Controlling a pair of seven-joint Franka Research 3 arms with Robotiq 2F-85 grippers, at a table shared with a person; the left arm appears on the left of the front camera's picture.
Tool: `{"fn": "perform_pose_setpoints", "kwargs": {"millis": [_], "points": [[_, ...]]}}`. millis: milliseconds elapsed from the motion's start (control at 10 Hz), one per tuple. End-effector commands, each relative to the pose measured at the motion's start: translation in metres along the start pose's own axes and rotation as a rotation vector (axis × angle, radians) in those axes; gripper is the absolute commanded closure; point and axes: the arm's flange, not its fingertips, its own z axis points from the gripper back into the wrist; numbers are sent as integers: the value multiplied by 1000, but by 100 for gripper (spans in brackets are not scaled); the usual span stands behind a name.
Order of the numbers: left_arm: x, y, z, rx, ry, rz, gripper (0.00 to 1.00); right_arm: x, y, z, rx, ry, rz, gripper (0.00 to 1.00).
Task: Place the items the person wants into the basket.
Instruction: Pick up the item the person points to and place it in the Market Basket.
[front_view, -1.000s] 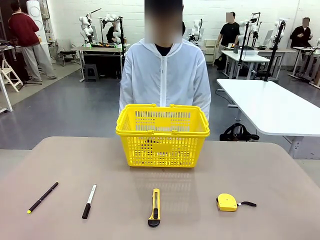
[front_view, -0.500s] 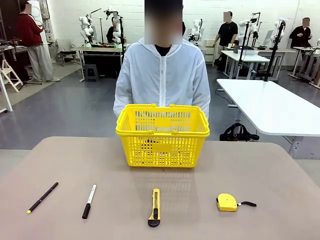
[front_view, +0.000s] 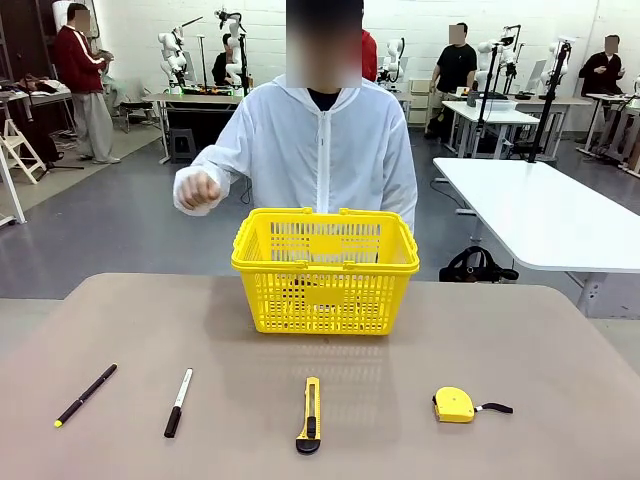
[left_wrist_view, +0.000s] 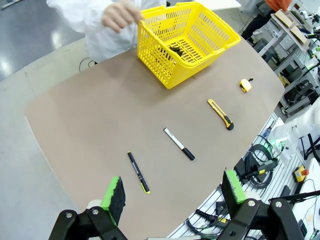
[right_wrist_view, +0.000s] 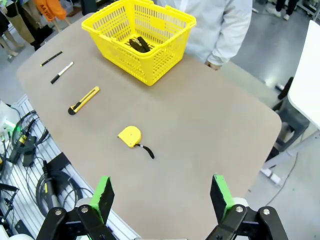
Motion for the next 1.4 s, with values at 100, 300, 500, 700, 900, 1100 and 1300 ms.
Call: {"fn": "perform_pose_setpoints", "kwargs": {"millis": [100, 300, 500, 700, 900, 1100, 1300], "points": [[0, 1, 1, -12, -15, -17, 0, 3, -2, 0, 4, 10, -2, 0], [0, 1, 1, -12, -15, -17, 0, 3, -2, 0, 4, 10, -2, 0], [0, 1, 1, -12, -15, -17, 0, 3, -2, 0, 4, 10, -2, 0], [0, 1, 1, -12, -15, -17, 0, 3, -2, 0, 4, 10, -2, 0], [0, 1, 1, -12, -15, -17, 0, 3, -2, 0, 4, 10, -2, 0], [0, 1, 1, -12, -15, -17, 0, 3, -2, 0, 4, 10, -2, 0], [21, -1, -21, 23, 135, -8, 0, 3, -2, 0, 4, 10, -2, 0]]}}
